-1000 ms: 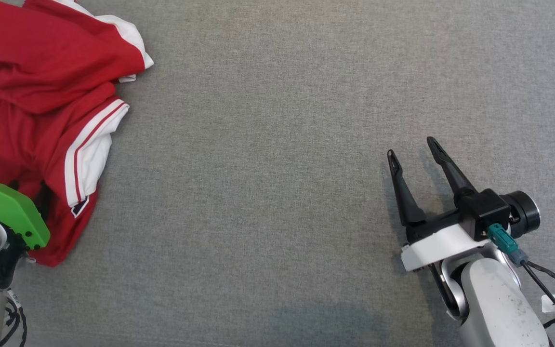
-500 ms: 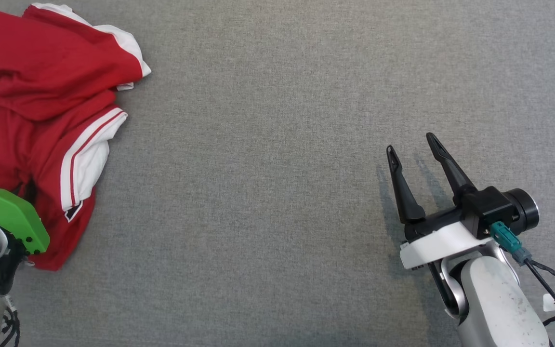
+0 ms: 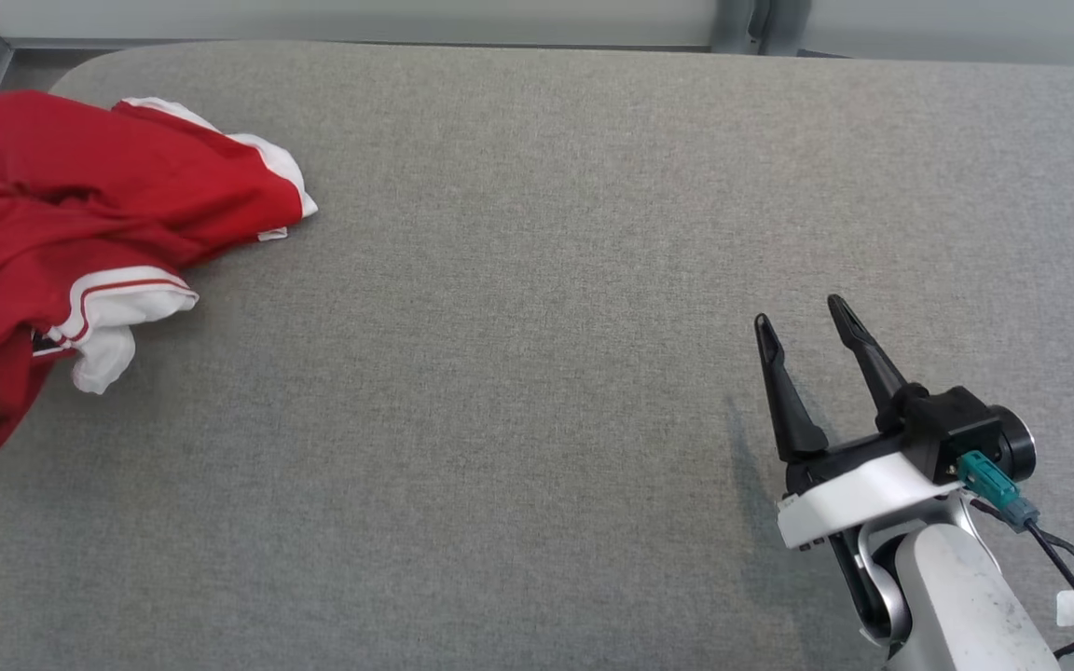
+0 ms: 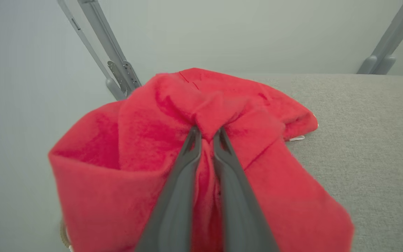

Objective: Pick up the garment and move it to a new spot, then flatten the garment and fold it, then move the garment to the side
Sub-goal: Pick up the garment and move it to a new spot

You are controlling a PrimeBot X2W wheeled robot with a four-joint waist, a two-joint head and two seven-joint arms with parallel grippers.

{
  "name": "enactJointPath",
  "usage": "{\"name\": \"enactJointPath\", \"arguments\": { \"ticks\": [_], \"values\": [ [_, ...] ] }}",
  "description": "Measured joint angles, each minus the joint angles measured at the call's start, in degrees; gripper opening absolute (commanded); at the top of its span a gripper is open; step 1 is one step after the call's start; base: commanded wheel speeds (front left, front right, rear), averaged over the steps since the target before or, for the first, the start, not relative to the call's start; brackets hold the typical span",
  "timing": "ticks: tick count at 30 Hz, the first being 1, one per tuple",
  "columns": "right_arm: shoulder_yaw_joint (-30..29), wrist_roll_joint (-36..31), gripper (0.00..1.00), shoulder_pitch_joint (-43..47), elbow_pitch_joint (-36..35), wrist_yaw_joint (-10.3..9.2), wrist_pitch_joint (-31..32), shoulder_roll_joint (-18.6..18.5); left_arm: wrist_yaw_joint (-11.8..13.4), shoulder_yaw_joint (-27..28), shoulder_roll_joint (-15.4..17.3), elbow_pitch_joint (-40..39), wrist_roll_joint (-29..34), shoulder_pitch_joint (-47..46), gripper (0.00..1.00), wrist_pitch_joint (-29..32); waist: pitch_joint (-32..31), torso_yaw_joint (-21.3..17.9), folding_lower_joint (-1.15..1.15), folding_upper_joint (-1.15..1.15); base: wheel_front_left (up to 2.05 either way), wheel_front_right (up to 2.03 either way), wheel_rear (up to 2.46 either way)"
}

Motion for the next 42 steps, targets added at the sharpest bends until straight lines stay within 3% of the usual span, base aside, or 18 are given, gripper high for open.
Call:
{"name": "enactJointPath", "arguments": {
  "ticks": [9,15,21,26,34,42],
  "values": [
    [-0.91,1.58,1.00,1.63,0.22,0.00,0.00,0.00,0.46,-1.42,1.83,-11.27,1.81,-0.79,0.00,1.89,-4.23,-2.33,0.00,0.00,0.00,0.00,0.00],
    [-1.45,2.19,1.00,2.53,0.43,0.00,0.00,0.01,1.07,-4.09,-0.10,-18.70,2.70,-1.81,0.00,3.92,-5.72,-5.20,0.00,0.00,0.00,0.00,0.00],
    [-2.41,2.54,1.00,2.79,0.42,0.00,0.00,-0.01,2.09,-8.02,-7.33,-22.08,3.24,-3.03,0.00,3.19,-6.53,-8.67,0.00,0.00,0.00,0.00,0.00],
    [-2.89,2.70,1.00,2.78,0.43,0.00,0.00,-0.02,2.59,-12.49,-15.94,-18.25,3.94,-4.38,0.00,0.96,-6.59,-11.75,0.00,0.00,0.00,0.00,0.00],
    [-2.55,4.03,1.00,2.48,0.01,0.00,0.00,-0.04,3.65,-17.46,-26.64,-4.86,7.62,-6.26,0.00,-7.76,-4.94,-16.92,0.00,0.00,0.00,0.00,0.00],
    [-2.59,4.88,1.00,2.26,-0.44,0.00,0.00,-0.05,5.23,-19.38,-32.74,10.47,9.70,-6.26,0.00,-15.70,-1.55,-20.77,0.00,0.00,0.00,0.00,0.00]
  ]
}}
